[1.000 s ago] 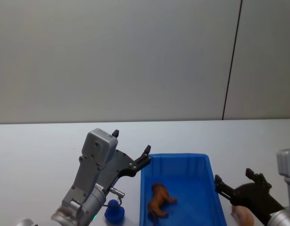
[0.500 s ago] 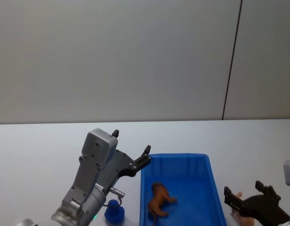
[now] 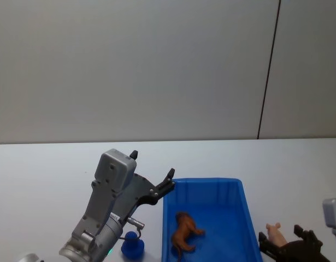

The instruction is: Pick up the two dolls from the table and place them into the box.

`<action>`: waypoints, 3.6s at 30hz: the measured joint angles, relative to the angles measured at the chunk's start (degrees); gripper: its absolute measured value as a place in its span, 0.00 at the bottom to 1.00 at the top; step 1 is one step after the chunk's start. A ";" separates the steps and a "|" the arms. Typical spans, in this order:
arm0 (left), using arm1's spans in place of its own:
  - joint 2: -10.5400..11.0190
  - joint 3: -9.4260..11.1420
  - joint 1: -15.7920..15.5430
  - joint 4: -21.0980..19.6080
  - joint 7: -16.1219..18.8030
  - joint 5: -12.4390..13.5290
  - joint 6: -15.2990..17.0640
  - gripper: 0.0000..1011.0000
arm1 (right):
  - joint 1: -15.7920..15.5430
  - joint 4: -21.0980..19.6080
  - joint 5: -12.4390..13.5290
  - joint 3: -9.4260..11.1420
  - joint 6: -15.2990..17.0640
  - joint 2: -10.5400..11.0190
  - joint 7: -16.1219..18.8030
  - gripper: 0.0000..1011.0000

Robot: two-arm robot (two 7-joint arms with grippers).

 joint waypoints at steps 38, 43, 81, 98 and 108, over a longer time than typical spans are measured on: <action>0.00 0.00 0.00 0.00 0.00 0.00 0.00 0.99 | -0.10 1.00 -5.53 -0.54 -2.13 -0.26 0.19 0.36; 0.00 0.00 0.00 0.00 0.00 0.00 0.00 0.99 | 0.48 -0.46 -6.36 -0.50 -3.16 -0.38 0.84 0.36; 0.00 0.00 0.00 0.00 0.00 0.00 0.00 0.99 | 9.26 5.57 -5.49 -3.05 -3.60 -6.59 9.62 0.83; 0.00 0.00 0.00 0.00 0.00 0.00 0.00 0.99 | 6.38 2.60 -3.02 -1.05 -4.99 -4.76 3.33 0.99; 0.00 0.00 0.00 0.00 0.00 0.00 0.00 0.99 | 4.42 0.55 -1.95 -0.05 -5.61 -3.50 0.90 0.99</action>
